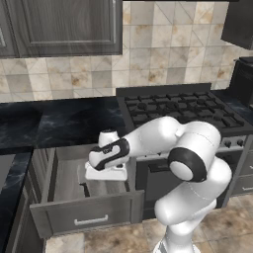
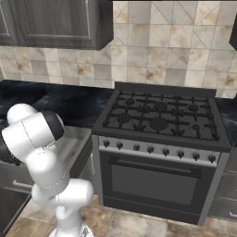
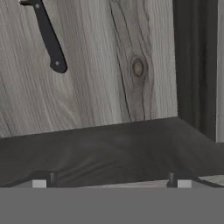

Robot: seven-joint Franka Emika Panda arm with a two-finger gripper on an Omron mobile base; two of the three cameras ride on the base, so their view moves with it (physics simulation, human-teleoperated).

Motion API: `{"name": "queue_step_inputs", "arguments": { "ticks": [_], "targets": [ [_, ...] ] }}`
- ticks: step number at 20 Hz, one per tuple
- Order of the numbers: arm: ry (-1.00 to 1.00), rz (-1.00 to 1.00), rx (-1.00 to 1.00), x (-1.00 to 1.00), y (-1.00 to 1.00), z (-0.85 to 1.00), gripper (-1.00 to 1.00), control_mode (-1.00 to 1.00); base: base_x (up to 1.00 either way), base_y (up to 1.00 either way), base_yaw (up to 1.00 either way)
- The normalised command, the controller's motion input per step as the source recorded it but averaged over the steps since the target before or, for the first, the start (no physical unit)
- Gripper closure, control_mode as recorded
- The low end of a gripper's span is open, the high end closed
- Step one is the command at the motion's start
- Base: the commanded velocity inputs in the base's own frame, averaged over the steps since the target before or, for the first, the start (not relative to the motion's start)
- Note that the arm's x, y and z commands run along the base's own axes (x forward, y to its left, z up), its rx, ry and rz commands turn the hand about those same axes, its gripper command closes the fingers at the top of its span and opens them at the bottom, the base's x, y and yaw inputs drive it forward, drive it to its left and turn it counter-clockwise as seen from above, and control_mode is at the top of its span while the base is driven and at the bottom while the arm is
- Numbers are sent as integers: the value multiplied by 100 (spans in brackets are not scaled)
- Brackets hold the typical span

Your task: Pick up the knife from the drawer and place it on the cutting board. Then place the meat from the plate to the cutting board.

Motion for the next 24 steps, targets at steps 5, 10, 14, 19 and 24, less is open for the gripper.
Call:
{"name": "queue_step_inputs", "arguments": {
  "ticks": [5, 10, 14, 19, 24],
  "targets": [
    [0, -1, -9, 31, 40, -4, -100, -100, 0, 0, 0],
    [0, 0, -8, 42, 27, -19, -100, -100, 0, 0, 0],
    [0, 0, -4, 44, 19, -10, -100, -100, 0, 0, 0],
    [0, 0, -4, 27, 10, -19, -100, -100, 0, 0, 0],
    [0, 0, -2, 11, 1, -26, -100, -100, 0, 0, 0]
  ]
}}
